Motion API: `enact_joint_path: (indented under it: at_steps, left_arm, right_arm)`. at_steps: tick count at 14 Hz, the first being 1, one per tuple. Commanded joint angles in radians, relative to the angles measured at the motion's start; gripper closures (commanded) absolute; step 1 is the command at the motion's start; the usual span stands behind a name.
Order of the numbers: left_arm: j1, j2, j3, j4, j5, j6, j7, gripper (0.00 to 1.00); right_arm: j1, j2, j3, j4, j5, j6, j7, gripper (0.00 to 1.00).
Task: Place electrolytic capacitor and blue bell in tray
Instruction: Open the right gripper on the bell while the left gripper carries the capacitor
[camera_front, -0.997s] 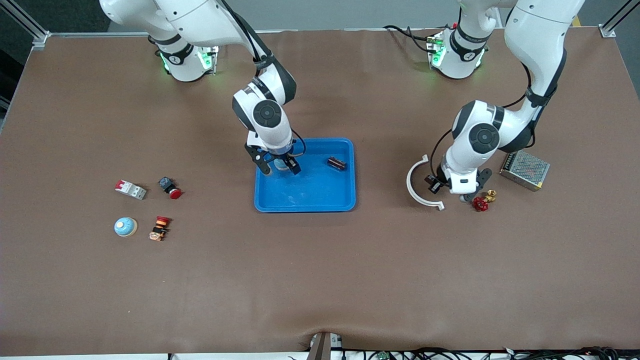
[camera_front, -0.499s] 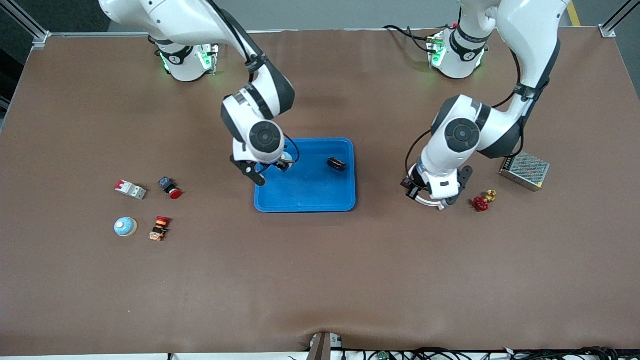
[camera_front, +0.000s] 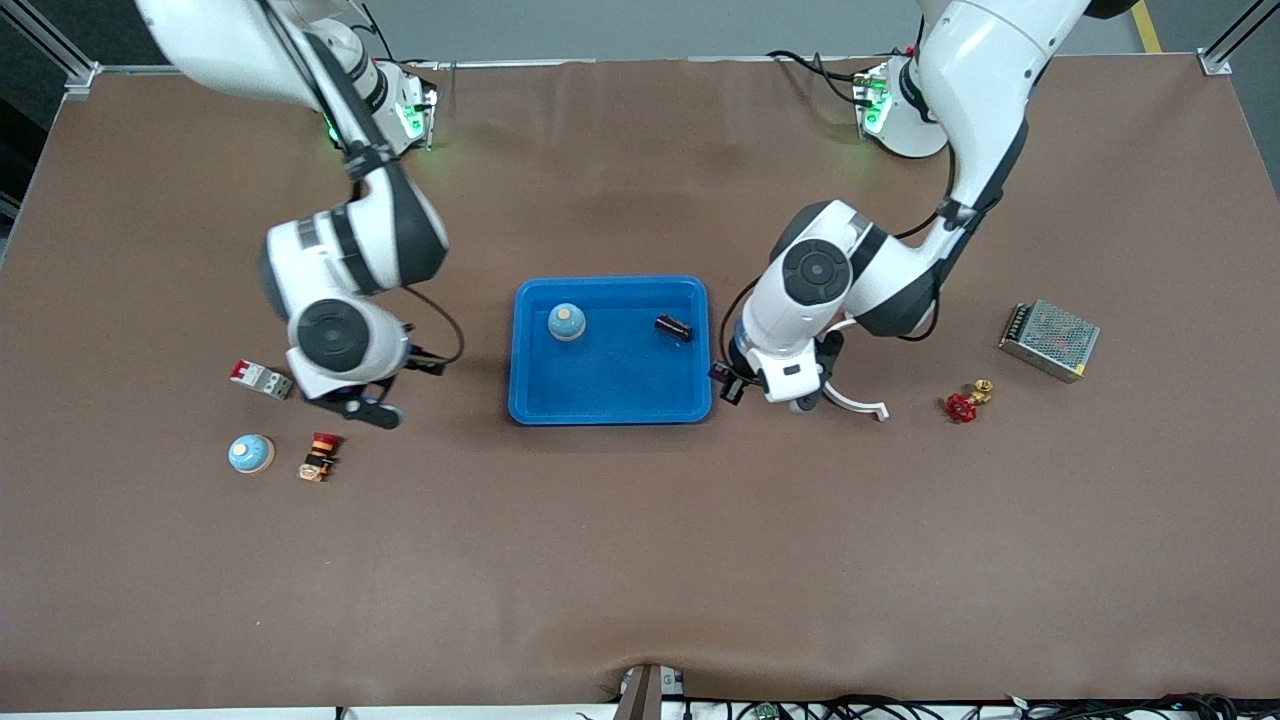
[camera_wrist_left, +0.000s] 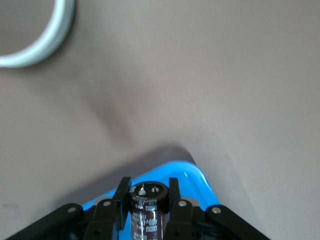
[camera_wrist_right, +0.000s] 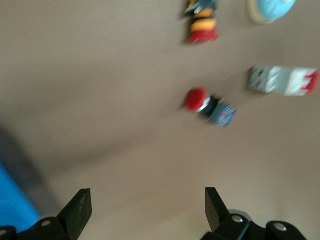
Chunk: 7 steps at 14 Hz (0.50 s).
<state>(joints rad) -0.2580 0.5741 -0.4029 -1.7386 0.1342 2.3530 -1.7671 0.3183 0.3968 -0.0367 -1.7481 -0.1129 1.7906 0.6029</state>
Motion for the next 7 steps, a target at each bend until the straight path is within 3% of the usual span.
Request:
enact_joint_path:
  at_steps: [1, 7]
  left_arm:
    - [-0.058, 0.087, 0.007, 0.105, 0.002, -0.024, -0.051, 1.0]
    - [-0.176, 0.177, 0.073, 0.182, 0.028, -0.012, -0.065, 1.0]
  right_arm:
    - [-0.086, -0.016, 0.023, -0.013, -0.045, 0.007, -0.11, 0.0]
    - [-0.293, -0.018, 0.023, -0.039, -0.045, 0.169, -0.407, 0.0]
